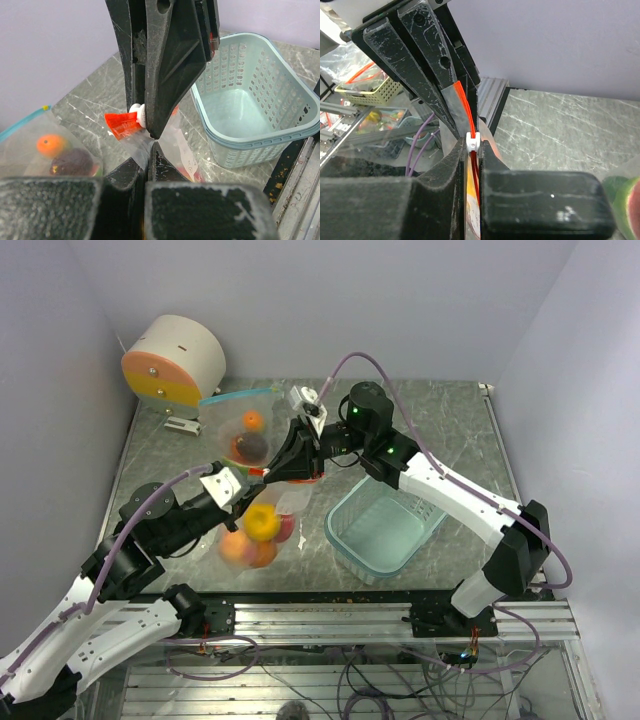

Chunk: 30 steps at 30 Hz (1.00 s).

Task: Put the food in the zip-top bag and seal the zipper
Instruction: Zip the zipper food storage bag at the center of the board.

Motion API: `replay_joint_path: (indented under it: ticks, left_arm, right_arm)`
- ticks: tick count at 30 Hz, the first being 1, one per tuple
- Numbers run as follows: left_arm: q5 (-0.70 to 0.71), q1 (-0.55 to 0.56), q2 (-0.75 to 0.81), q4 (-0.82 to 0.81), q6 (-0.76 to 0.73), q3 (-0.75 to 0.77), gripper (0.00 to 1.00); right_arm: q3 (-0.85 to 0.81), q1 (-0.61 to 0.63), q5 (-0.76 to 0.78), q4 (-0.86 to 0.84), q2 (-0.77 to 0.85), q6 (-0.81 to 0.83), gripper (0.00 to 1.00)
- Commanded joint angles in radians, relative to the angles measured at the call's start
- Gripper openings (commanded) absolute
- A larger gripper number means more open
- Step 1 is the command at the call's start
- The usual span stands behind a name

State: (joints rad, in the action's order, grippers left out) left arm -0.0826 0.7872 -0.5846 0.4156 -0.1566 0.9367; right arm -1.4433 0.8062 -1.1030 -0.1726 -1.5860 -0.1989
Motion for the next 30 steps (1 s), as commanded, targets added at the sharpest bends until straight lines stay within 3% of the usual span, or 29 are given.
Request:
replay_joint_path:
  ticks: [1,21,30]
  left_arm:
    - [0.016,-0.004,0.010,-0.040,0.003,0.020,0.07]
    - [0.172,-0.004,0.096,0.022,-0.008,0.110,0.07]
    - [0.314,-0.005,0.126,0.056,-0.017,0.149,0.07]
  right_arm:
    - [-0.026,0.000,0.004,0.012,0.002,0.005,0.00]
    - [0.000,-0.073,-0.055,0.301,-0.029,0.270,0.01]
    - [0.073,-0.158,-0.094,0.250,-0.038,0.238,0.00]
